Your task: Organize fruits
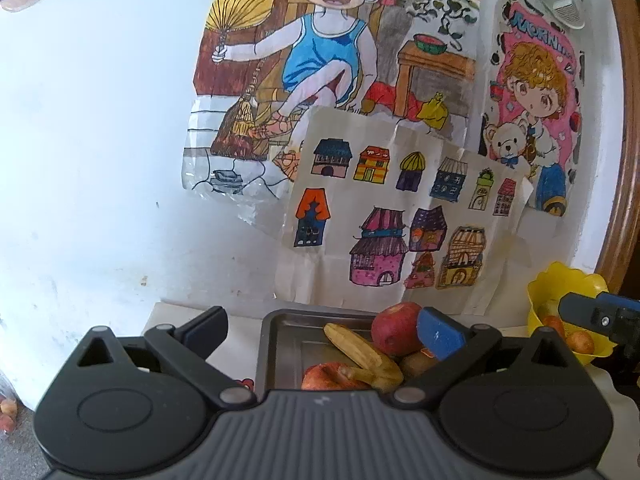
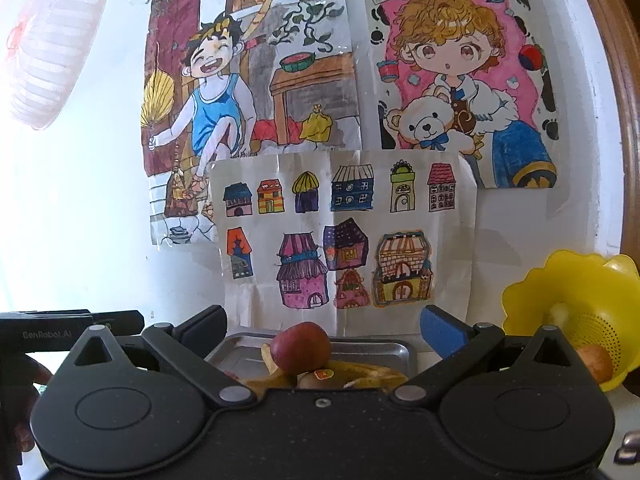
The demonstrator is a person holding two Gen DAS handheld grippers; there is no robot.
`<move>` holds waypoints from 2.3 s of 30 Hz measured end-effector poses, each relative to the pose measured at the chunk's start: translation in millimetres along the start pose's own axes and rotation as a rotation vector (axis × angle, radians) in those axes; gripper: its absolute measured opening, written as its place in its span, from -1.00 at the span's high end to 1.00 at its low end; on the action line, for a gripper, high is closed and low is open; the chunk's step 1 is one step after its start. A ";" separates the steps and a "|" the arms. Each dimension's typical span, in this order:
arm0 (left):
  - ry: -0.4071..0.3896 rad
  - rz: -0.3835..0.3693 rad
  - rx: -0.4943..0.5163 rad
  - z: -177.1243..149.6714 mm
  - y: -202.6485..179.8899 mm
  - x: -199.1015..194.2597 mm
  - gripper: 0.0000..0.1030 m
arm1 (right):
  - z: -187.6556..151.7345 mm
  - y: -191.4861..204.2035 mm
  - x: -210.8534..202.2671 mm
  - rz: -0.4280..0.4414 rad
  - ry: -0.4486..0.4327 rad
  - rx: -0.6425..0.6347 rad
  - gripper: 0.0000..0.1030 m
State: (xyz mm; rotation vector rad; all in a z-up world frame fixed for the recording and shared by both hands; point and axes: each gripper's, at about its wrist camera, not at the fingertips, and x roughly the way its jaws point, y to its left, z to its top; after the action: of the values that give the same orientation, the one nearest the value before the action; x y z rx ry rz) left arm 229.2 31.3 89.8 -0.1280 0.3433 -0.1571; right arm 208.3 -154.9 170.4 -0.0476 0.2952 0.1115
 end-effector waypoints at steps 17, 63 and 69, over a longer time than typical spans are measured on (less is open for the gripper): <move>-0.045 -0.009 0.032 -12.2 -3.3 -62.9 -0.99 | -11.4 13.6 -60.0 -0.016 -0.032 -0.016 -0.99; 0.012 0.023 -0.058 -98.0 12.8 -114.2 -0.99 | -101.4 37.6 -126.6 -0.137 -0.033 -0.057 -0.99; 0.012 0.034 -0.046 -114.6 15.1 -114.3 -0.99 | -116.2 38.9 -121.4 -0.123 -0.010 -0.065 -0.99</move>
State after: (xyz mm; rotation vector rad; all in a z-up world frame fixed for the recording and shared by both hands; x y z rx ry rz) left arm 85.5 54.8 17.6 -0.1671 0.3605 -0.1167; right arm 54.9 -136.1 93.7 -0.1292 0.2782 -0.0005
